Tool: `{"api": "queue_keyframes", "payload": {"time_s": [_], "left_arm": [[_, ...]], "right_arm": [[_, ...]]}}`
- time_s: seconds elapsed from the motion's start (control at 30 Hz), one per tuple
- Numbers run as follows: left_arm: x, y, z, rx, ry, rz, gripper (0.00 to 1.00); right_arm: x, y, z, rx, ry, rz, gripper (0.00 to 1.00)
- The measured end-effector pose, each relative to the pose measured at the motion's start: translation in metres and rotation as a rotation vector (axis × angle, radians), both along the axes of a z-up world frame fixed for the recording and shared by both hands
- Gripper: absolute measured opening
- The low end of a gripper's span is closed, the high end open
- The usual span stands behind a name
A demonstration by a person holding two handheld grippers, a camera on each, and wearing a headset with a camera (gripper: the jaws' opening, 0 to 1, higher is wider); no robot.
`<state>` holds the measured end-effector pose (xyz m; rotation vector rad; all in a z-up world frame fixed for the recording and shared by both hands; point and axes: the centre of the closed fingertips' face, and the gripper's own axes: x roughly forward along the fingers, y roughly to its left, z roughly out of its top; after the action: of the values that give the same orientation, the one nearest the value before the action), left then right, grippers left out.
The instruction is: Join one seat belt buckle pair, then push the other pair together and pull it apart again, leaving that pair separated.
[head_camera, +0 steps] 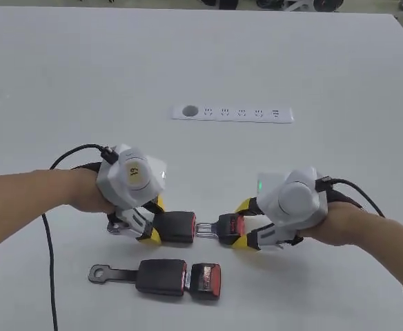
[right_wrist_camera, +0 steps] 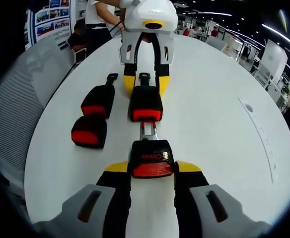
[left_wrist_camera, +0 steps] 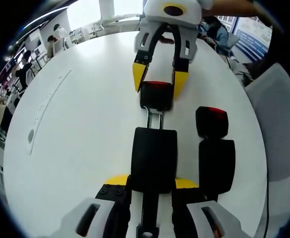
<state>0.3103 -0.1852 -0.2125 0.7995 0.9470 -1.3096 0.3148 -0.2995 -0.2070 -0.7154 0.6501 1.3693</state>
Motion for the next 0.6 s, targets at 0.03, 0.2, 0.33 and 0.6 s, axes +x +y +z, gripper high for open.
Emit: {"api": "queue_keyframes", "payload": {"time_s": [0.03,0.2,0.33,0.6], "left_arm": [[0.0,0.0,0.0,-0.001,0.0,0.001,0.32],[0.0,0.0,0.0,-0.002,0.0,0.003,0.32],[0.0,0.0,0.001,-0.002,0.0,0.002,0.32],[0.0,0.0,0.001,-0.006,0.001,0.008,0.32]], "right_arm": [[-0.001,0.001,0.0,0.001,-0.001,0.003,0.32],[-0.002,0.006,0.0,0.005,-0.001,0.008,0.32],[-0.003,0.01,0.0,0.008,0.0,0.012,0.32],[-0.004,0.016,0.001,0.008,0.004,0.026,0.32]]}}
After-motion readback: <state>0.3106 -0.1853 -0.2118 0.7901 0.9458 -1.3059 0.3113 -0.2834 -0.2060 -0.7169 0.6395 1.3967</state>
